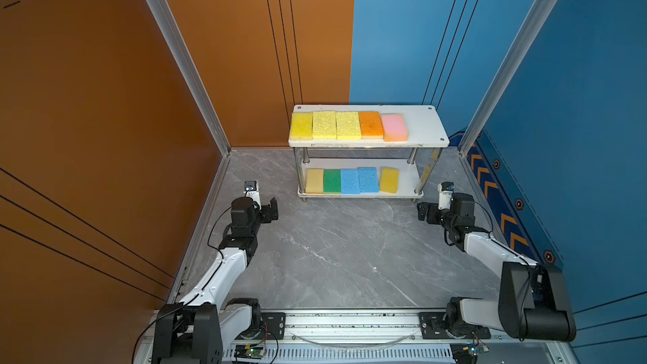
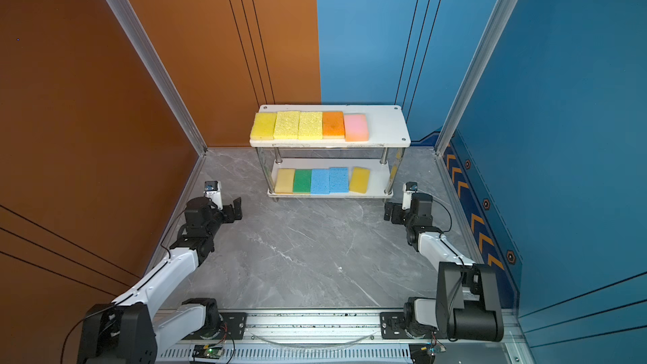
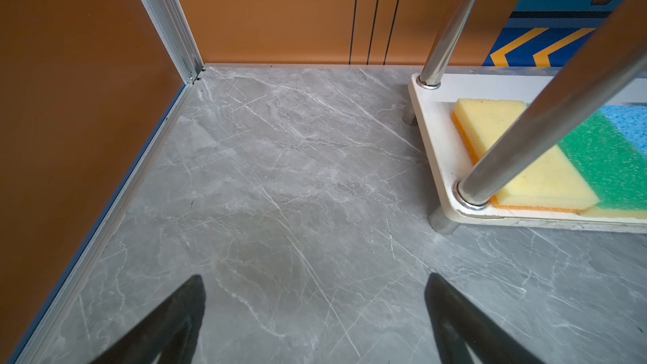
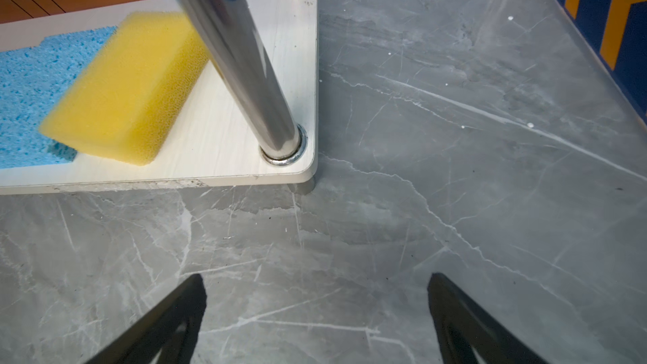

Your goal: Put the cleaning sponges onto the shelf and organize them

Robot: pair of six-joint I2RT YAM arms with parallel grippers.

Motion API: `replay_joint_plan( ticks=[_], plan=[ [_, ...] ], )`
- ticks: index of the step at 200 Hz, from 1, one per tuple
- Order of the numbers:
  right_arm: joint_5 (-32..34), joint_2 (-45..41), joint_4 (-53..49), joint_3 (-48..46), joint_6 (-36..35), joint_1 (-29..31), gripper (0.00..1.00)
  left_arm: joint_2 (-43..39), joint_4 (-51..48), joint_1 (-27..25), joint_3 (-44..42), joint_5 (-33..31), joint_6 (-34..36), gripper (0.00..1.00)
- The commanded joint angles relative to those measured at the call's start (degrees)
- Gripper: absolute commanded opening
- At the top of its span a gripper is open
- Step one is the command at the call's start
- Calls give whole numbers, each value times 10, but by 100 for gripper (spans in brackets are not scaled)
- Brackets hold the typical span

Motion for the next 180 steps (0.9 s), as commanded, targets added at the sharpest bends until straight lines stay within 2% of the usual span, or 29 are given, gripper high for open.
replay_joint_plan(
  ticks=[1,73,180],
  plan=[
    [27,36,73,21,-12,10,100,27,38,7,26,13,2,98],
    [30,126,105,61,-21,23,100,115,85,21,62,16,-7,98],
    [28,143,94,73,-23,25,100,204,93,46,94,59,-29,98]
  ],
)
